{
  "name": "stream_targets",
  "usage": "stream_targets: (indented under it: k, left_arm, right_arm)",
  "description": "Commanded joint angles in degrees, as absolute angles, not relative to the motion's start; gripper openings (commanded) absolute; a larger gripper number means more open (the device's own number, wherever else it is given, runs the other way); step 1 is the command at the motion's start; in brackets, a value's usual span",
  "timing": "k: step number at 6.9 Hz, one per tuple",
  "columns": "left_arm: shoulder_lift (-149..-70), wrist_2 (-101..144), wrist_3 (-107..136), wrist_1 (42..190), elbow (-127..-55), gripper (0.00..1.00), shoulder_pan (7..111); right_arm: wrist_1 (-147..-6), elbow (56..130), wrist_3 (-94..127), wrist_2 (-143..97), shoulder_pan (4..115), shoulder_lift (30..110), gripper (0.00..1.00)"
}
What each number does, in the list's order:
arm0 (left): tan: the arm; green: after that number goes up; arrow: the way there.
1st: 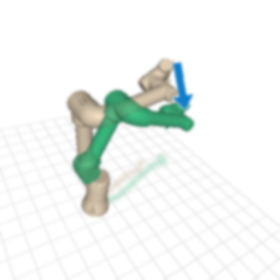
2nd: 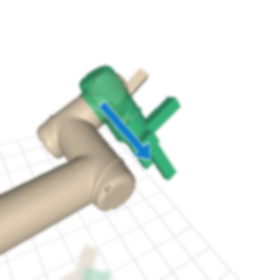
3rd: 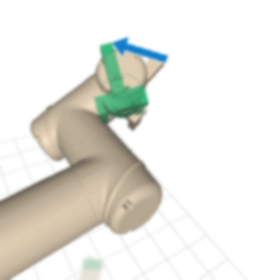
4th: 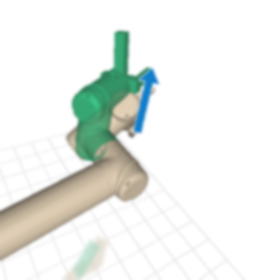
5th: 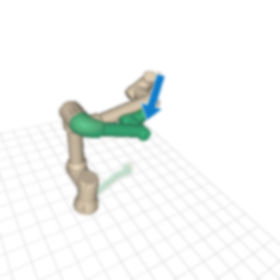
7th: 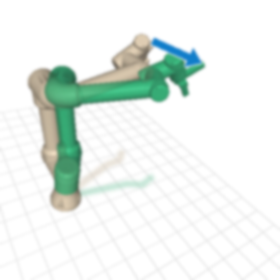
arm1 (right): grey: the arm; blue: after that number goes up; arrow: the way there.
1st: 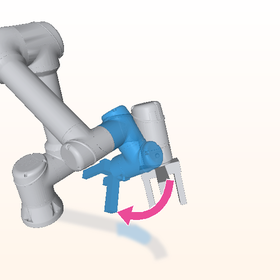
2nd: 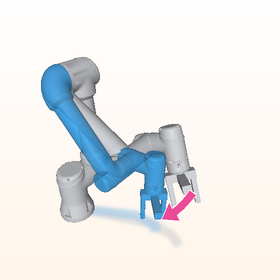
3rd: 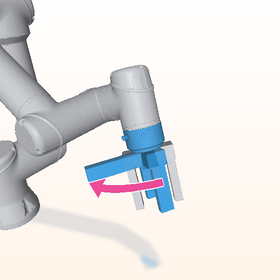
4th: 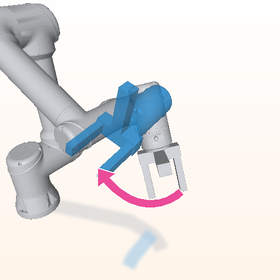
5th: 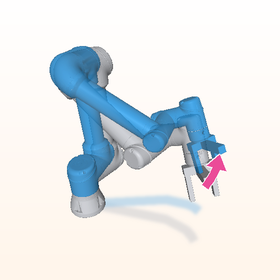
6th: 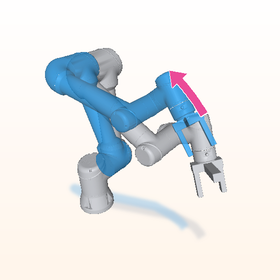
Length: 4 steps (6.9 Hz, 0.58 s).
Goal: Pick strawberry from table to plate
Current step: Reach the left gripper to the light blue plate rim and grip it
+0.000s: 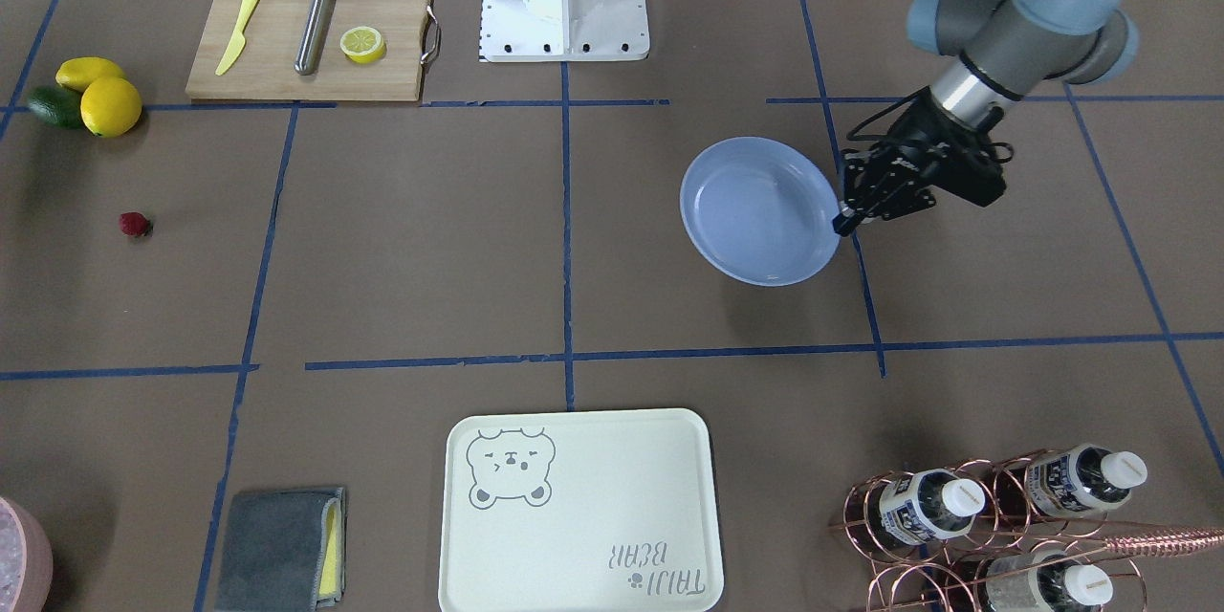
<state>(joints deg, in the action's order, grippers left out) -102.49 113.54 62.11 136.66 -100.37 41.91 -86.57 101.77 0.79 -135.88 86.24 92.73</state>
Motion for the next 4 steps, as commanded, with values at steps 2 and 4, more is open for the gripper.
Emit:
stream_targets:
  k: [2,4]
  left_arm:
    - [-117.75,100.93,65.65,128.23,-93.37,0.0,27.99]
    - [-118.12,98.88,65.57,128.23,-91.33,0.0,26.38]
  right_arm:
    - [-86.57,101.69,0.7,-135.79,86.57,93.16,1.0]
    - [-86.57,101.6,0.7,-135.79,86.57,93.25,1.0]
